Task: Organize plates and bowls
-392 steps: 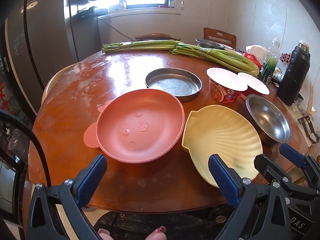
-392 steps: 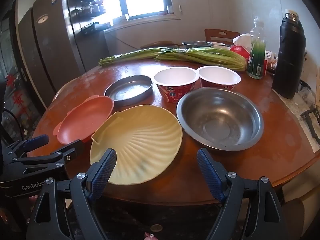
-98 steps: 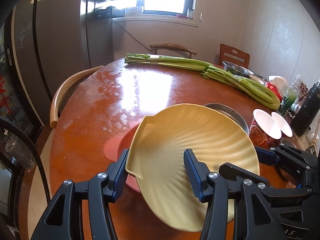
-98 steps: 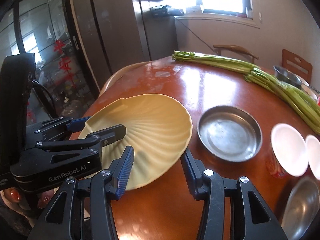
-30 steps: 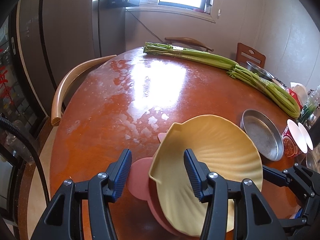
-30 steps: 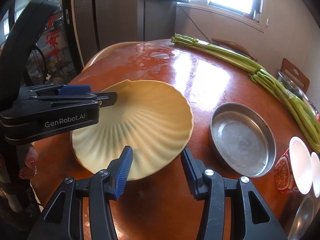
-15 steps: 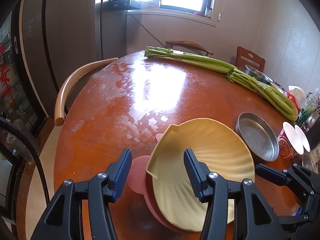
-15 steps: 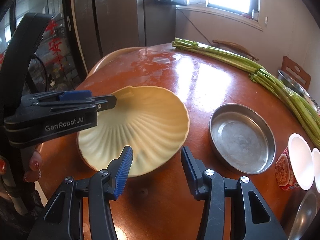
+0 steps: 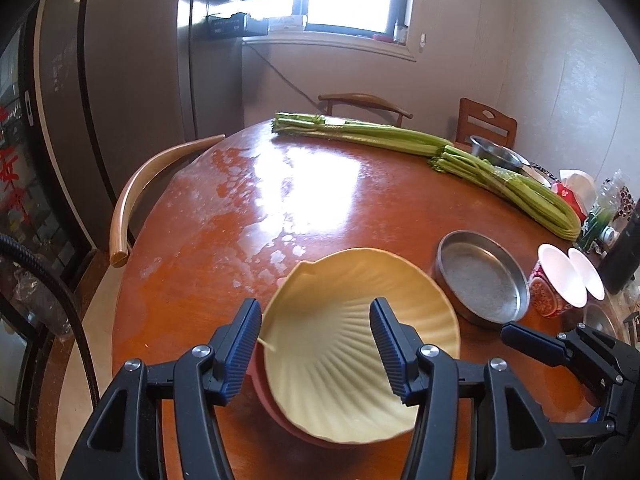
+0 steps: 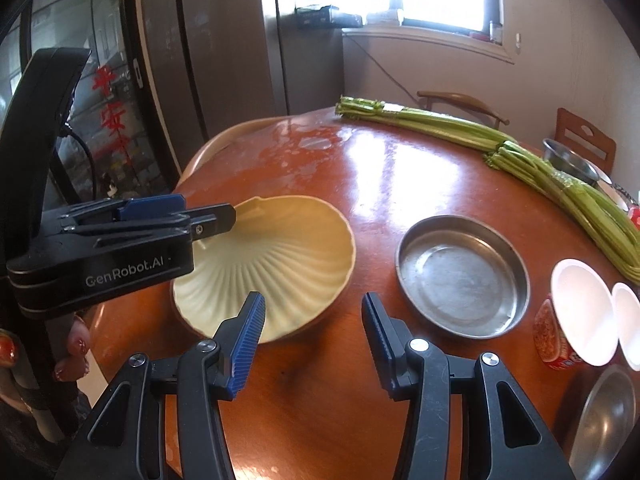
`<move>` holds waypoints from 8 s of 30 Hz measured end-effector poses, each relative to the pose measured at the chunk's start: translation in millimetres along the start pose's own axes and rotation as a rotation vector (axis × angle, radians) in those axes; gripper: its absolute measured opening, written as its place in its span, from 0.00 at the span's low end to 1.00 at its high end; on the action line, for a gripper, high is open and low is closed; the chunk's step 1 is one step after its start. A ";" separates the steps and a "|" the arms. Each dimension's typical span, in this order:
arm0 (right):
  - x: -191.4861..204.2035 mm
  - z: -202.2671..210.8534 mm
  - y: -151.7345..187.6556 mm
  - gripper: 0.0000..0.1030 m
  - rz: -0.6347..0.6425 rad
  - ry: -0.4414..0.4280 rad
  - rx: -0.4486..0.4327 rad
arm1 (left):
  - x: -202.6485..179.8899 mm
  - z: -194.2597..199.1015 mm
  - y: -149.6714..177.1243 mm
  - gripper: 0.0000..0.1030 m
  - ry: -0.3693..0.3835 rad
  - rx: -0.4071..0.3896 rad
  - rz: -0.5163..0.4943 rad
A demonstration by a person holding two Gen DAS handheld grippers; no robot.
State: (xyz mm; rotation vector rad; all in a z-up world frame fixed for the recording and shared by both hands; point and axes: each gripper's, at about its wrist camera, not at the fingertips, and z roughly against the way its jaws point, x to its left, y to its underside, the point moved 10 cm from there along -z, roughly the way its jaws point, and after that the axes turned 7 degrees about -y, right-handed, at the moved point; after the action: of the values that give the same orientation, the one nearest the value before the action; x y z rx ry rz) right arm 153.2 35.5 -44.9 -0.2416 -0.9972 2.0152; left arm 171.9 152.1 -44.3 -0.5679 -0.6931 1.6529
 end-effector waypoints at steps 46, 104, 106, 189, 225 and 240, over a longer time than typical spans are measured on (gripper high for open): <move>-127.0 31.6 30.9 0.54 -0.441 0.062 -0.007 | -156.6 -55.3 -36.3 0.58 0.158 0.144 -0.269; -125.3 8.5 10.6 0.54 -0.428 0.036 -0.012 | -157.3 -93.3 -26.2 0.55 0.131 0.233 -0.337; -121.9 14.8 7.3 0.55 -0.413 0.040 -0.027 | -155.0 -85.2 -28.9 0.55 0.138 0.219 -0.325; 13.5 -19.6 9.1 0.55 -0.037 -0.107 0.027 | -1.9 -22.8 25.7 0.55 -0.024 0.114 0.028; -9.1 -7.6 5.6 0.55 -0.076 -0.098 -0.018 | 28.6 -17.5 53.0 0.55 0.059 0.202 0.170; -18.7 -0.3 22.9 0.55 -0.133 -0.139 0.014 | -1.4 -34.6 45.5 0.55 0.068 0.237 0.130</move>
State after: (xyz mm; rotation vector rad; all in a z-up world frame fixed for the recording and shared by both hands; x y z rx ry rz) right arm 150.9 14.0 -65.1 -0.0268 -1.0567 1.9371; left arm 164.8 149.6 -101.0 -0.5038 -0.4102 1.7986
